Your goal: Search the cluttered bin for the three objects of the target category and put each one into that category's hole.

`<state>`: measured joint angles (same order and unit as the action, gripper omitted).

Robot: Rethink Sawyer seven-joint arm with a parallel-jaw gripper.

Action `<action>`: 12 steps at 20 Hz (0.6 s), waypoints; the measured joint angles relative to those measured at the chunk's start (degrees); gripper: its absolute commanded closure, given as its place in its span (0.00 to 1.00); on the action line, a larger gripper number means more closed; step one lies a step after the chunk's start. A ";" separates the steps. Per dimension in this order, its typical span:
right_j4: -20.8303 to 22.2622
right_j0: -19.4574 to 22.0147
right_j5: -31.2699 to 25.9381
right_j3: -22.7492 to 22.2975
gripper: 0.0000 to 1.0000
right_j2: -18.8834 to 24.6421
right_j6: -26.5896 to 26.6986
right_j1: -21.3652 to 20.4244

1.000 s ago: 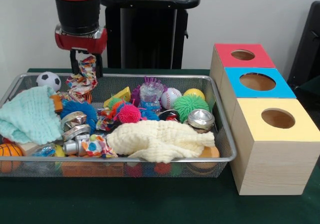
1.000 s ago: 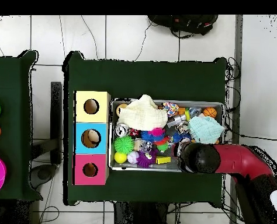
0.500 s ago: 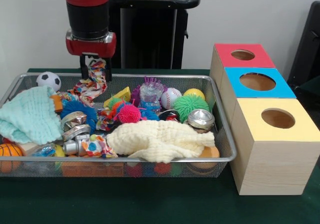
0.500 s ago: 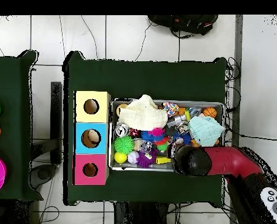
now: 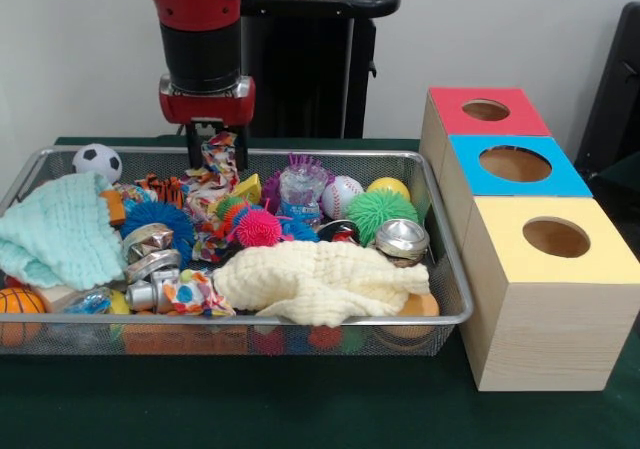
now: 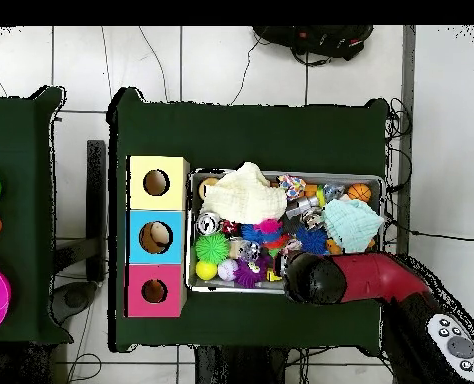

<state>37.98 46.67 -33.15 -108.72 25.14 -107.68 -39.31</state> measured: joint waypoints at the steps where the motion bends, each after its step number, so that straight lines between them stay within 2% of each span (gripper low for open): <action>1: 0.01 -0.50 -0.01 0.00 0.00 -0.12 0.00 0.11; 11: 0.00 -9.98 0.90 -0.01 0.00 -1.98 0.00 0.88; 12: -0.01 -11.74 1.92 0.00 1.00 -2.02 0.00 0.88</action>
<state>37.97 34.93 -31.24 -108.72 23.12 -107.68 -38.43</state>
